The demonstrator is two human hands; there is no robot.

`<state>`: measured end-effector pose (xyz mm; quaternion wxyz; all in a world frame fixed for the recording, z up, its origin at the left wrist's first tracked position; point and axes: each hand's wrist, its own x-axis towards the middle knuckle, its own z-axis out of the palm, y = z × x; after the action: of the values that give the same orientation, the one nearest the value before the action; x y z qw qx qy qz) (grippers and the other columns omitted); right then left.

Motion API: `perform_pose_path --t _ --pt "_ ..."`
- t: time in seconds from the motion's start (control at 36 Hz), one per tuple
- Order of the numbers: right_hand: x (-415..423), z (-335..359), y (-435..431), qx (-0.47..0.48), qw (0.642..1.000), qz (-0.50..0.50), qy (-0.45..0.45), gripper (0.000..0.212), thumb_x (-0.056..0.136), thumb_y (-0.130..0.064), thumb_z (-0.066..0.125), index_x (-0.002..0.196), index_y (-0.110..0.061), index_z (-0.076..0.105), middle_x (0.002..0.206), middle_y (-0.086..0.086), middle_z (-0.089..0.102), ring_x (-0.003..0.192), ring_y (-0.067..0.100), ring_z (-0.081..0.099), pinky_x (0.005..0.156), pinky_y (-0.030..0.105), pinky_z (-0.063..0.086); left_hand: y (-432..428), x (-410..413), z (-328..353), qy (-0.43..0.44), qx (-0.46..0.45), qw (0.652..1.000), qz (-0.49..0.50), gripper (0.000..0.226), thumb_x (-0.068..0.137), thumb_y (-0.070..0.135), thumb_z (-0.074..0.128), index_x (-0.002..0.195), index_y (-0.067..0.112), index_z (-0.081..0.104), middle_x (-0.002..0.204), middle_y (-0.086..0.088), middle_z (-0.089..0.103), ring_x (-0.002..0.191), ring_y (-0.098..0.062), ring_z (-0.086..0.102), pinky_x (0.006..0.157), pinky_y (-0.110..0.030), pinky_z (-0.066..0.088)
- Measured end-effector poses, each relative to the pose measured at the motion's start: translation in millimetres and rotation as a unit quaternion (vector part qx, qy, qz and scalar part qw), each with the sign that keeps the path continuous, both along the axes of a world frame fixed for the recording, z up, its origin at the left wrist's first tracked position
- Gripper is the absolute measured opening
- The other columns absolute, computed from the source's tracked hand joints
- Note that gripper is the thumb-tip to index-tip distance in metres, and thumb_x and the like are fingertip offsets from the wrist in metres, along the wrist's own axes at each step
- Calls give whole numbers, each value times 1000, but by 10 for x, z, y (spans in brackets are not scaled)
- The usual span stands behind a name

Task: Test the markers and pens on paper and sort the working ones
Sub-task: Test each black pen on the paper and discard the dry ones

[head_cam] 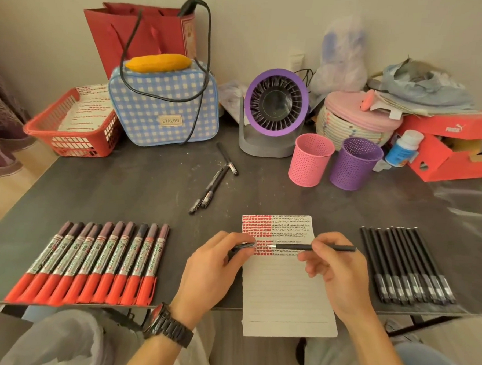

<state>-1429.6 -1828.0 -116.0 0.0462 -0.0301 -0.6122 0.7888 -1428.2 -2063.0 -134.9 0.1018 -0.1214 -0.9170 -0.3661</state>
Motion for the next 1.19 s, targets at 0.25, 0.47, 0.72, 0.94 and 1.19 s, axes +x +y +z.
perform_pose_path --t 0.25,0.47,0.72,0.94,1.19 --pt "4 9 7 31 999 22 7 6 80 -22 71 81 -17 72 75 22 73 53 23 61 51 24 49 -13 -24 -34 7 5 1000 -9 29 95 57 46 122 53 54 114 42 50 94 1 59 69 -13 50" --pt "17 29 -8 45 998 30 12 18 74 -33 74 81 -17 72 76 21 74 54 24 60 52 26 49 -20 -20 -31 16 4 1000 -22 27 95 58 45 121 55 53 116 40 51 90 -1 59 66 -15 51" --pt "29 27 -3 54 998 35 12 4 82 -17 68 82 -17 72 76 21 74 55 24 60 53 26 49 -18 -14 -33 10 12 1000 -24 26 95 55 49 119 51 59 114 39 53 85 0 58 64 -11 47" --pt "46 51 -13 103 993 59 18 5 83 -17 70 84 -19 75 77 17 75 58 19 61 56 25 51 -13 8 2 10 10 1000 -25 28 96 54 50 119 48 63 112 33 57 81 0 57 63 -10 43" --pt "62 100 -70 149 984 98 8 8 82 -23 76 89 -22 79 79 10 78 66 10 68 59 20 52 -1 28 63 -13 12 999 -42 28 95 46 57 121 44 68 115 28 63 87 10 55 68 -5 40"
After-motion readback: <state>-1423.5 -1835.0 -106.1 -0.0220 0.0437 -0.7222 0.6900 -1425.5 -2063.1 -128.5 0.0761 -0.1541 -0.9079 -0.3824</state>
